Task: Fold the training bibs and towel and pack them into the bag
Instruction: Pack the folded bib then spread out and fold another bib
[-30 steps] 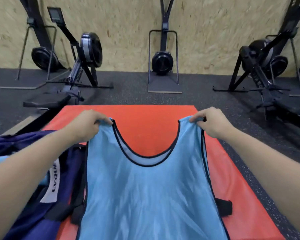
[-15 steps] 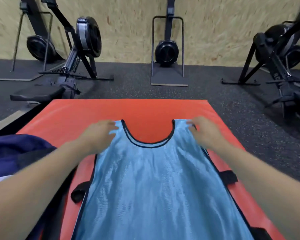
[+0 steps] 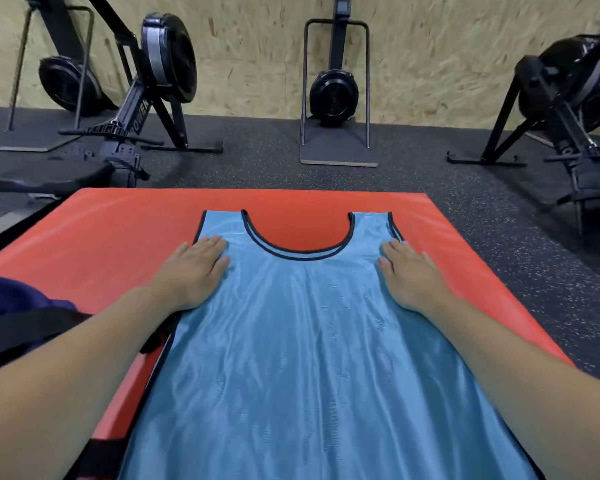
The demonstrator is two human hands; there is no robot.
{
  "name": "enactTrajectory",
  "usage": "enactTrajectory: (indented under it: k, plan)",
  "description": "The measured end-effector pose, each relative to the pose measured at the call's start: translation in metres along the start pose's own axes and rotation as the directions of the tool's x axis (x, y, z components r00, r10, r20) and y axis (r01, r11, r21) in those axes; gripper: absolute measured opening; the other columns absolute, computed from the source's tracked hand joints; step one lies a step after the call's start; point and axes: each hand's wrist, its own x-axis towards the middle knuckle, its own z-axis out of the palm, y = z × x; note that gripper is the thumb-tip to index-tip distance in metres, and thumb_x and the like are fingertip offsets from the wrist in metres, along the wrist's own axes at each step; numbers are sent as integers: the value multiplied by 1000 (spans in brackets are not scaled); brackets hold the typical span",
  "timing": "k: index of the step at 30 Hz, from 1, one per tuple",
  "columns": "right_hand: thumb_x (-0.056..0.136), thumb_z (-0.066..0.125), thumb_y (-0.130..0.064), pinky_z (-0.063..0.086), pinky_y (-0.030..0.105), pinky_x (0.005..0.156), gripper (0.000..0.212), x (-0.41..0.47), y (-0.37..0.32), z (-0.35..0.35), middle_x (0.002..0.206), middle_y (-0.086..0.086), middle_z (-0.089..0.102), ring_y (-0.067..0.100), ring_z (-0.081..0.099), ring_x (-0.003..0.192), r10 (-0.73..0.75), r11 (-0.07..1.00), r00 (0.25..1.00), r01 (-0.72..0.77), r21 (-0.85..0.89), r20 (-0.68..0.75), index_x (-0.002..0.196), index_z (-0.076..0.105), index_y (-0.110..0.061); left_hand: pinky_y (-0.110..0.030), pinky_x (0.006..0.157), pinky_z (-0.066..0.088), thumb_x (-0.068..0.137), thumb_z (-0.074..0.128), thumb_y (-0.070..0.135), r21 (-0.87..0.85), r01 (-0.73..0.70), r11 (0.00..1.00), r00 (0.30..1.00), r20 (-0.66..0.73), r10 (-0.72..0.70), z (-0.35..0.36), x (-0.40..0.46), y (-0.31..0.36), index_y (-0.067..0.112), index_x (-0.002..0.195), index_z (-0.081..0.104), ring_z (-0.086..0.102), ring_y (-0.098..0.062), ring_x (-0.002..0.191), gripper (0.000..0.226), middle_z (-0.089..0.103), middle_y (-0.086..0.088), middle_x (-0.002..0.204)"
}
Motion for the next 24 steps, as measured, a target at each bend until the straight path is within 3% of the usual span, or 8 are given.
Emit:
enactTrajectory:
  k: [2, 4, 7, 10, 15, 19, 24]
  plan:
    - [106, 17, -40, 6, 47, 124, 55, -6, -19, -6, 164, 3, 23, 20, 12, 153, -12, 997, 997, 6, -74, -74, 154, 29, -17, -37, 124, 1, 107, 19, 42, 40, -27, 999, 998, -52, 29, -4, -7, 10, 20, 160, 17, 5, -10, 154, 57, 11, 3, 167]
    - [107, 22, -40, 0, 42, 125, 57, -22, -59, -8, 167, 3, 12, 18, 5, 154, -119, 993, 988, 120, 0, -101, 159, 17, -15, -36, 125, 1, 108, 22, 36, 43, -73, 996, 993, -93, 77, -5, -25, 26, 17, 159, 19, 4, -11, 154, 55, 12, 1, 167]
    - [107, 23, -44, -5, 39, 125, 62, -50, -136, 4, 168, -1, 2, 13, -4, 154, -295, 945, 955, 291, 150, 9, 160, 7, -17, -34, 125, 4, 98, 9, 51, -24, -91, 996, 992, -90, 88, 4, -59, 48, 16, 159, 20, 6, -14, 154, 71, 13, -1, 167]
    - [106, 20, -49, -8, 39, 124, 64, -67, -171, 18, 168, -6, -1, 9, -9, 153, -335, 938, 938, 323, 125, 87, 161, 6, -18, -31, 124, 0, 83, -5, 62, -127, -44, 991, 996, -79, 34, 15, -72, 49, 18, 160, 16, 2, -9, 154, 91, 8, 2, 167]
    - [106, 19, -48, -7, 38, 124, 63, -58, -102, 8, 168, -6, -1, 11, -7, 154, -148, 986, 986, 141, 92, 82, 161, 6, -20, -28, 123, -6, 90, -1, 56, -85, -35, 996, 997, -66, 29, 15, -71, 48, 20, 161, 8, -10, -1, 148, 79, -1, 6, 167]
    - [106, 17, -47, 0, 38, 125, 62, -55, -19, -3, 168, -1, 4, 15, 0, 154, 8, 999, 999, -10, 41, 43, 160, 11, -18, -29, 124, -6, 85, -8, 62, -88, -41, 995, 998, -47, 37, 18, -70, 45, 20, 160, 7, -11, -2, 149, 87, -3, 7, 167]
    - [107, 17, -44, -1, 37, 125, 60, -60, -11, -1, 168, -3, 5, 13, -1, 154, 43, 999, 999, -43, 26, -10, 160, 10, -18, -32, 124, -5, 97, 6, 52, 1, 3, 1000, 1000, 9, -3, 2, -62, 64, 15, 160, 7, -5, -13, 154, 74, -2, -2, 168]
